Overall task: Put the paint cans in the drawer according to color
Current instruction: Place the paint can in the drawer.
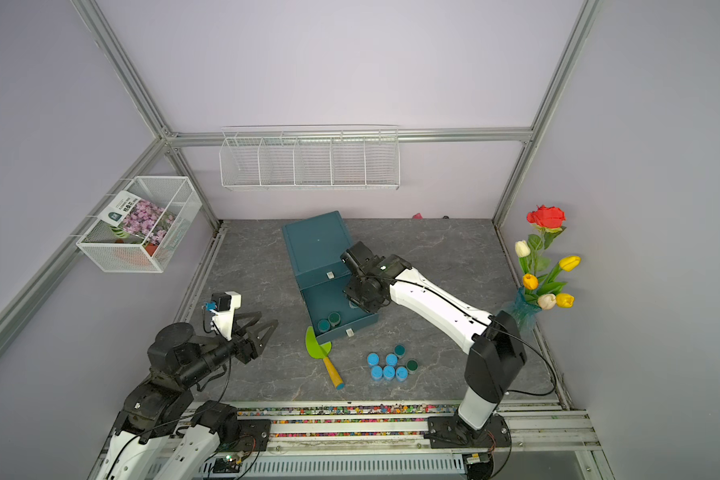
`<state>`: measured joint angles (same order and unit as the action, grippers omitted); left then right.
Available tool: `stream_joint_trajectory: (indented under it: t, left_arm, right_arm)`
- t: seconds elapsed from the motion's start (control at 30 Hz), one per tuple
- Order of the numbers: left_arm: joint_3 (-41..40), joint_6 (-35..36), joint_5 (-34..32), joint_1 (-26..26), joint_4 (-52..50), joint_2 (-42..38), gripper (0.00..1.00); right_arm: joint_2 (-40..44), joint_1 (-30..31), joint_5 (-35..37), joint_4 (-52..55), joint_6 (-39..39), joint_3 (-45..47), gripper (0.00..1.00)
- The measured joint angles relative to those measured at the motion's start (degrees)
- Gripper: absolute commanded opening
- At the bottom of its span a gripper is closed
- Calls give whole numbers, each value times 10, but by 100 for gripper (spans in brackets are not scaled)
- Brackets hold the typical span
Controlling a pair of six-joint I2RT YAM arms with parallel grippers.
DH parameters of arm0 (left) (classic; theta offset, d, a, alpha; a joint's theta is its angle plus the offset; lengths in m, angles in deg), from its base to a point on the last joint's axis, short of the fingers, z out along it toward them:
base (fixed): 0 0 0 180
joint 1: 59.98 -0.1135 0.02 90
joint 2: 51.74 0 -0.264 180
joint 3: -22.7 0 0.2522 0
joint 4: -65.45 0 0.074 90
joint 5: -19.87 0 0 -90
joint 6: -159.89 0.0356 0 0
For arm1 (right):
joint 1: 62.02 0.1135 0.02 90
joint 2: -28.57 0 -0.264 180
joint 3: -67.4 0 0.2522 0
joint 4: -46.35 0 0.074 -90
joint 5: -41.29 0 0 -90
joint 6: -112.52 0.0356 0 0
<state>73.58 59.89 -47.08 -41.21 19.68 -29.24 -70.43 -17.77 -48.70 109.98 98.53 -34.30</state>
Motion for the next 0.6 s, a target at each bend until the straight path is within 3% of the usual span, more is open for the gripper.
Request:
stream_joint_trajectory:
  t: [0.6]
  left_arm:
    - [0,0,-6,0,0,-1,64]
  right_arm:
    - [-96,9,-42,-23,2,-30,12]
